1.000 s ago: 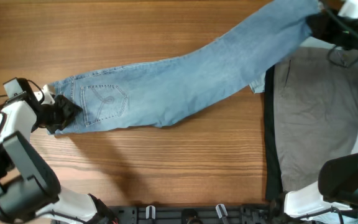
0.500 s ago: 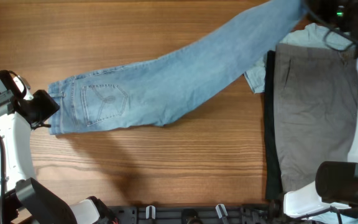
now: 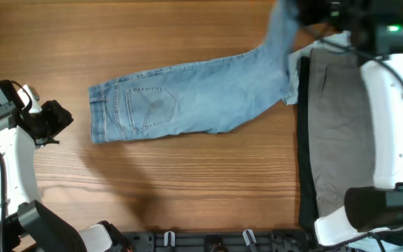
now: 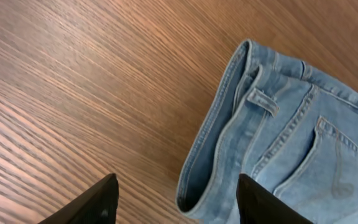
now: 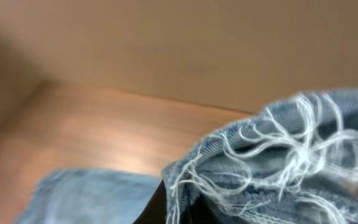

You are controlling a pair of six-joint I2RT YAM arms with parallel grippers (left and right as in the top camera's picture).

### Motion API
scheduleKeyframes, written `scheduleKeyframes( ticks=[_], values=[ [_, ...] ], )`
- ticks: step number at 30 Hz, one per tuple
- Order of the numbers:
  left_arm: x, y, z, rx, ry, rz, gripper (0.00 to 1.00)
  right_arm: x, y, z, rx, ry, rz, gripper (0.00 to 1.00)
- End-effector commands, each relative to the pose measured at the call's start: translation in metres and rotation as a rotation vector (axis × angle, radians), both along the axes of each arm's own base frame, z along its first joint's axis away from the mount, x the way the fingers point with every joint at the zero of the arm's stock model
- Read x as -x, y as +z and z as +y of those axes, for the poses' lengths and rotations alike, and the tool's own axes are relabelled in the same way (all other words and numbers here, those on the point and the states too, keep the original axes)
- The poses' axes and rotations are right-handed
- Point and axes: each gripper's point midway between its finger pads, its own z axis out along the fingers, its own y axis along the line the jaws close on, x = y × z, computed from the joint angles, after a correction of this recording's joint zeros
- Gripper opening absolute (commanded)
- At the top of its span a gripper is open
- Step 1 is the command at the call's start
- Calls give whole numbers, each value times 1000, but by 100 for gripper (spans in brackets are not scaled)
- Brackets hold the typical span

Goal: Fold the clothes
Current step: 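Lay the hems on the waist and release the right gripper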

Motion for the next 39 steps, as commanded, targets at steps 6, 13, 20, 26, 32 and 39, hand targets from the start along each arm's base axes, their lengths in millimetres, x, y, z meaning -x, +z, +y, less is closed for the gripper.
scheduleKeyframes(
  ticks=[6, 13, 20, 26, 32, 39],
  values=[
    [5, 93, -9, -46, -11, -138, 61, 47, -62, 215, -43, 320, 165, 6],
    [16, 127, -15, -89, -13, -212, 64, 73, -131, 316, -42, 473, 219, 8],
    [19, 124, -17, -78, -12, -192, 64, 101, -151, 350, 4, 508, 211, 14],
    [22, 123, -18, -72, -12, -182, 64, 108, -183, 364, 38, 529, 247, 58],
    [20, 121, -23, -60, -35, -180, 57, 69, -166, 310, 42, 406, 263, 57],
    [-31, 60, -103, 66, -403, -66, 4, 35, -208, 115, 64, 9, 713, 4]
  ],
)
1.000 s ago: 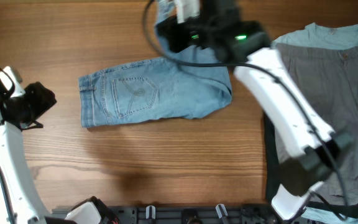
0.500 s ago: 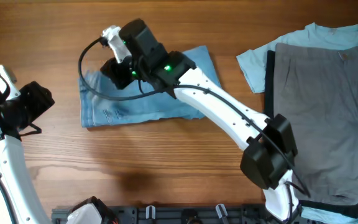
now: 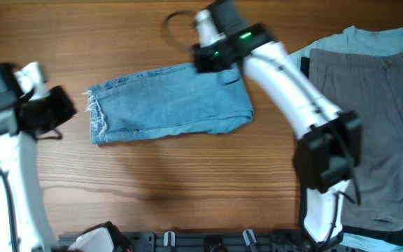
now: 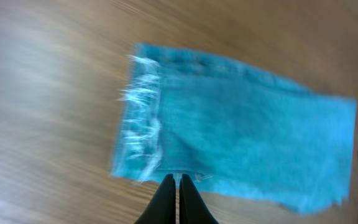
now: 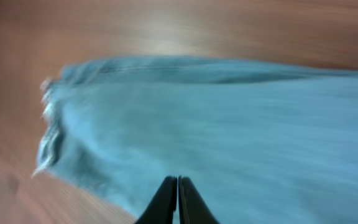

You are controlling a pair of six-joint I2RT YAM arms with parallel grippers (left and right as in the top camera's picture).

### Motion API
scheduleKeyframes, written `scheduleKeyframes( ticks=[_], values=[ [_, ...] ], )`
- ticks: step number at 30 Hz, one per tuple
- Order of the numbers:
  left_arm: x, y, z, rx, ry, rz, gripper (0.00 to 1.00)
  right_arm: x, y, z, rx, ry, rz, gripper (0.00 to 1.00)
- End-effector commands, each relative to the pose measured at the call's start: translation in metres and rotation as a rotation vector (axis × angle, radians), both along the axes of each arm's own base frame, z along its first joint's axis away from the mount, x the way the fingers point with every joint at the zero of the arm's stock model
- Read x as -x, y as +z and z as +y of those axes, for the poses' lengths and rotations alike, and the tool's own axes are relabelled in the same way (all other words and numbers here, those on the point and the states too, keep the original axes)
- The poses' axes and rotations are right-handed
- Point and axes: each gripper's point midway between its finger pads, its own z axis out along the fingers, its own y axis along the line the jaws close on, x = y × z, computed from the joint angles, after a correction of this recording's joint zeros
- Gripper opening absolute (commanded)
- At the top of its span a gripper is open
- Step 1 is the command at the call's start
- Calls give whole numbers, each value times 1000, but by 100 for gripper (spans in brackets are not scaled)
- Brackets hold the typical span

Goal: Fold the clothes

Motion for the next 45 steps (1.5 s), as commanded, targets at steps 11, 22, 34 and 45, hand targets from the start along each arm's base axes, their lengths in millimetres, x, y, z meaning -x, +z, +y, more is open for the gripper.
scheduleKeyframes(
  ticks=[11, 22, 34, 45],
  values=[
    [-29, -181, -41, 81, -212, 453, 17, 80, -178, -124, 287, -98, 419, 6],
    [-89, -115, -162, 331, -530, 41, 4, 88, -186, -151, 278, -164, 475, 4],
    [-77, -233, -241, 278, -485, 320, 9, 89, -186, -152, 279, -166, 481, 4],
    [-35, -101, -1, 98, -53, 392, 97, 93, -183, -152, 288, -130, 487, 5]
  ],
)
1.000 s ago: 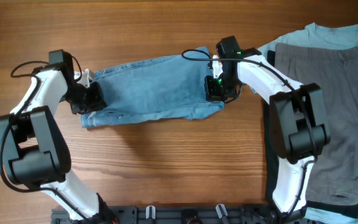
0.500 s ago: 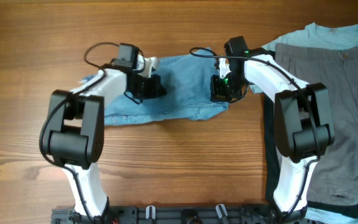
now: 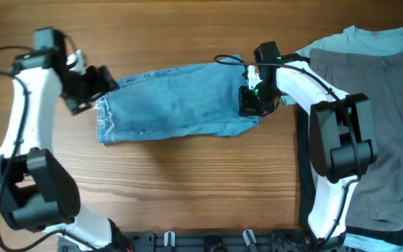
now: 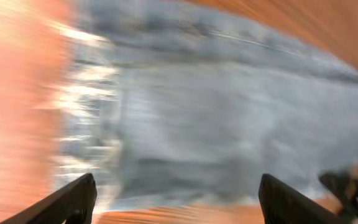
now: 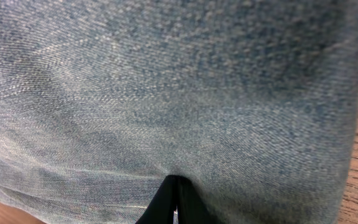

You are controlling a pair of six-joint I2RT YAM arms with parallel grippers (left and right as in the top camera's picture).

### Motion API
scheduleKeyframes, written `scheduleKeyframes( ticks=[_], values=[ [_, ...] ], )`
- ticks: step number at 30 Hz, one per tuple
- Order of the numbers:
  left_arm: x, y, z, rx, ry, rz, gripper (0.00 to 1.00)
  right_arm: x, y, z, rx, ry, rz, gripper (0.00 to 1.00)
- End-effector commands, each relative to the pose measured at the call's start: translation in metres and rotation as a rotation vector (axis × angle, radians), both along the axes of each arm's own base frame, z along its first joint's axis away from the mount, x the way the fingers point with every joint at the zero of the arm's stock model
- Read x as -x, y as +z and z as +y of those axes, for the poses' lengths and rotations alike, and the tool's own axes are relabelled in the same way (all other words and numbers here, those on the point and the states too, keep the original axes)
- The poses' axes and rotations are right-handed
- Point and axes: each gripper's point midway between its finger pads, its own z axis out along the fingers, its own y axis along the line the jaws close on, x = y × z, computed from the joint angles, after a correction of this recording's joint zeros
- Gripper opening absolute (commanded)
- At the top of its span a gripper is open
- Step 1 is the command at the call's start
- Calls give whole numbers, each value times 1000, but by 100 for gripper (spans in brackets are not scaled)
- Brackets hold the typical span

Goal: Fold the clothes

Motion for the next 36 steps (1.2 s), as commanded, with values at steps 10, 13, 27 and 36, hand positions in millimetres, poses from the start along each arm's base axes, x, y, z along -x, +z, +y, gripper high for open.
scheduleKeyframes(
  ticks=[10, 13, 27, 36],
  values=[
    [55, -107, 24, 139, -166, 64, 99, 9, -27, -27, 131, 13, 28, 8],
    [59, -122, 9, 133, -208, 59, 91, 9, -27, -27, 131, 12, 28, 8],
    [67, -113, 68, 349, 135, -73, 73, 13, -27, -28, 134, 14, 42, 8],
    [41, -113, 24, 297, -112, -144, 88, 13, -27, -28, 134, 17, 40, 7]
  ],
)
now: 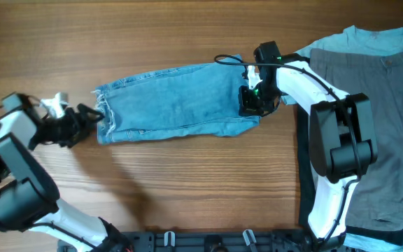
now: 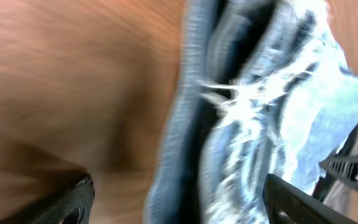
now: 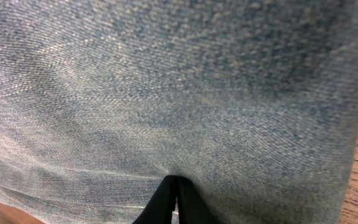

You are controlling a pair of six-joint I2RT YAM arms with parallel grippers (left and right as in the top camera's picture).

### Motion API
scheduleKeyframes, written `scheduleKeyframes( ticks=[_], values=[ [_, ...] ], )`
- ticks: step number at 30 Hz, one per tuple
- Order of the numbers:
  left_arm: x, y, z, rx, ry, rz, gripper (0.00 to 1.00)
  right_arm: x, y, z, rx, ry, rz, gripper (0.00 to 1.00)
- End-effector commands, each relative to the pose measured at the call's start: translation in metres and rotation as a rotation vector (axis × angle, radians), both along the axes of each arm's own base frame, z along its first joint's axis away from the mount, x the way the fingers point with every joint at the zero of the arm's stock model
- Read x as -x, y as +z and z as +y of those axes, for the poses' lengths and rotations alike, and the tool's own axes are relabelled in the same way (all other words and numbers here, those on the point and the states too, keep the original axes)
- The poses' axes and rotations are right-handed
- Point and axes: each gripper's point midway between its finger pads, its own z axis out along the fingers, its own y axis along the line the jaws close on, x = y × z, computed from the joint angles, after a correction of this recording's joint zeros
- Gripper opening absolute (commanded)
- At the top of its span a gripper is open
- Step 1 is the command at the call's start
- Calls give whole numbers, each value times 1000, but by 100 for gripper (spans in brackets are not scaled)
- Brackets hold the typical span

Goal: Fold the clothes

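Note:
Light blue jeans [image 1: 180, 101] lie folded in half across the middle of the wooden table, the frayed leg hem [image 1: 103, 112] on top at the left end. My left gripper [image 1: 89, 120] is open and low at that end. In the blurred left wrist view its fingers stand wide apart [image 2: 178, 186], with the frayed hem [image 2: 247, 106] between and ahead of them. My right gripper [image 1: 250, 105] is shut, and its tips [image 3: 176, 183] press down on the denim [image 3: 166, 74] near the folded right end.
Grey trousers [image 1: 369, 126] lie spread over a light blue shirt [image 1: 355, 38] on the right side of the table, with a dark strip [image 1: 303, 196] along their left edge. A black cable [image 1: 226, 59] loops by the jeans' upper right corner.
My left gripper has gone from the upper-left corner of the jeans to the lower-left, low beside the frayed hem, still open. The right gripper and the jeans have not moved.
First the jeans lay stretched out, my right gripper holding the leg hem raised at the far right and the left open by the waistband. Then they lay folded in half, both grippers shut. Then the right pressed the folded end, the left open at the hem, as now.

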Motion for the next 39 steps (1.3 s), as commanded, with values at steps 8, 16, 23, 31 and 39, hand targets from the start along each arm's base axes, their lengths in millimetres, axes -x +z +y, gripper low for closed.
scheduleKeyframes(
  ticks=[8, 16, 23, 31, 39],
  values=[
    [-6, -34, -73, -100, -274, 39, 53, 13, -27, -28, 134, 22, 42, 6],
    [25, 6, 15, -407, -50, 373, 4, 11, 6, -28, 136, 73, 63, 4],
    [-28, 156, 0, -496, -88, 168, 4, -16, 81, 11, -103, 219, -201, 4],
    [-67, 137, -170, -477, -326, 29, 5, -29, 86, 21, -156, 210, -260, 4],
    [-88, 45, -251, -404, -329, 128, 47, -32, 86, 21, -154, 186, -260, 5]
  ],
)
